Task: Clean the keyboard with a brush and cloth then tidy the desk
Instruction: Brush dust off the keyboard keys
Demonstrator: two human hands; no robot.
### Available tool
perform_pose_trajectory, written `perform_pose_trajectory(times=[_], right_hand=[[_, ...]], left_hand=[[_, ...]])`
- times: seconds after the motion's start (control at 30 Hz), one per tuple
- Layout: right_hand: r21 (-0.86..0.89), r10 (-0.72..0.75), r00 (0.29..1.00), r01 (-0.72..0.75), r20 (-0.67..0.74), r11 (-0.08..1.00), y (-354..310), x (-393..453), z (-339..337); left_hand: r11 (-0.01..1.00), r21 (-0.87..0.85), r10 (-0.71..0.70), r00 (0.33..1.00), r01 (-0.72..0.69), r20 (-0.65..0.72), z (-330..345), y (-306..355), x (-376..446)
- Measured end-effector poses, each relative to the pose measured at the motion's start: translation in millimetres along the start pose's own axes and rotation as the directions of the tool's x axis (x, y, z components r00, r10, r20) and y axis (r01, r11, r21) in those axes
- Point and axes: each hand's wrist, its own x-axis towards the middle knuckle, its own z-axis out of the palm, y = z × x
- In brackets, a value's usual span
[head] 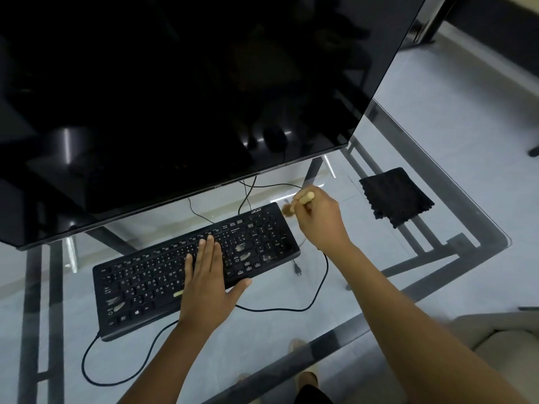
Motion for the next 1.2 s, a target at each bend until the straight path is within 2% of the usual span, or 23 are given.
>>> perform_pose_trajectory(times=[0.03,0.1,0.13,0.17,0.23,0.27,0.3,0.33,0.37,0.4,0.47,0.5,0.53,0.6,0.67,0.73,0.8,0.87,0.97,1.0,1.1,1.13,1.2], right_hand=[[0.037,0.034,0.997,-0.036,0.065,0.999,-2,0,-3],[-0.066,0.059,0.963,-0.043,0.263,0.997,-3,-3,-2],[-0.09,0.049,0.971,-0.029,0.232,0.996,-3,-4,-1],[-0.088,0.033,0.992,-0.022,0.125,0.996,-2,-3,-1],[0.018,0.03,0.998,-0.029,-0.05,0.999,0,0,-1],[0.07,0.053,0.998,-0.05,-0.032,0.996,-2,2,-2],[0.07,0.064,0.995,-0.07,0.081,0.995,-4,3,-3],[-0.018,0.07,0.976,-0.068,0.206,0.998,-6,2,-1],[-0.094,0.063,0.972,-0.042,0.226,0.995,-8,1,2],[-0.129,0.054,0.986,-0.034,0.157,0.991,-9,1,4],[-0.06,0.027,0.999,-0.029,-0.026,0.998,-12,1,1],[-0.029,0.043,0.998,-0.044,-0.037,0.999,-10,4,0],[-0.026,0.059,0.998,-0.059,0.021,0.998,-12,5,-1],[-0.151,0.072,0.974,-0.04,0.215,0.988,-12,3,1],[-0.208,0.052,0.988,-0.021,0.145,0.978,-10,1,6],[-0.097,0.077,0.997,-0.076,0.002,0.992,-6,1,5],[-0.032,0.11,0.992,-0.108,0.057,0.994,-5,3,0],[-0.14,0.114,0.976,-0.088,0.188,0.986,-5,2,0],[-0.073,0.115,0.993,-0.115,-0.008,0.991,-3,2,3],[0.009,0.142,0.99,-0.142,-0.02,0.99,-1,3,2],[0.07,0.153,0.972,-0.168,0.177,0.983,-5,2,-1],[0.048,0.132,0.979,-0.142,0.157,0.989,-9,2,0],[0.087,0.09,0.996,-0.089,-0.009,0.992,-15,6,2]], left_hand=[[1.0,-0.004,-0.004,1.0,0.004,-0.005,0,1,1],[1.0,0.0,-0.008,1.0,0.008,0.001,1,1,1],[1.0,0.008,-0.011,1.0,0.011,0.004,1,0,1],[1.0,0.011,-0.013,1.0,0.013,0.003,2,0,1],[1.0,0.009,-0.018,1.0,0.018,0.003,2,1,0],[1.0,0.008,-0.02,1.0,0.02,0.0,2,1,1],[1.0,0.007,-0.02,1.0,0.02,-0.003,2,1,2],[1.0,0.006,-0.018,1.0,0.018,-0.002,2,0,1],[1.0,0.008,-0.018,1.0,0.018,0.0,2,0,1],[1.0,0.01,-0.017,1.0,0.017,0.002,2,0,1],[1.0,0.005,-0.016,1.0,0.016,0.006,1,0,-1],[1.0,0.002,-0.014,1.0,0.014,0.001,1,1,0],[1.0,0.002,-0.012,1.0,0.012,-0.005,0,0,0],[1.0,0.006,-0.009,1.0,0.009,-0.007,1,-2,0],[1.0,0.012,-0.011,1.0,0.011,-0.006,1,-4,-2],[1.0,0.01,-0.015,1.0,0.015,0.002,1,-2,-2],[1.0,0.002,-0.012,1.0,0.012,-0.003,1,0,0],[1.0,-0.003,-0.012,1.0,0.012,-0.003,0,0,1],[1.0,-0.001,-0.021,1.0,0.021,0.002,-1,-2,-1],[1.0,-0.003,-0.02,1.0,0.02,0.005,-2,-1,-2],[1.0,-0.003,-0.012,1.0,0.012,0.007,-2,-2,-5],[1.0,-0.003,-0.014,1.0,0.014,0.009,-2,-3,-7],[1.0,-0.005,-0.02,1.0,0.02,-0.003,-3,-4,-10]])
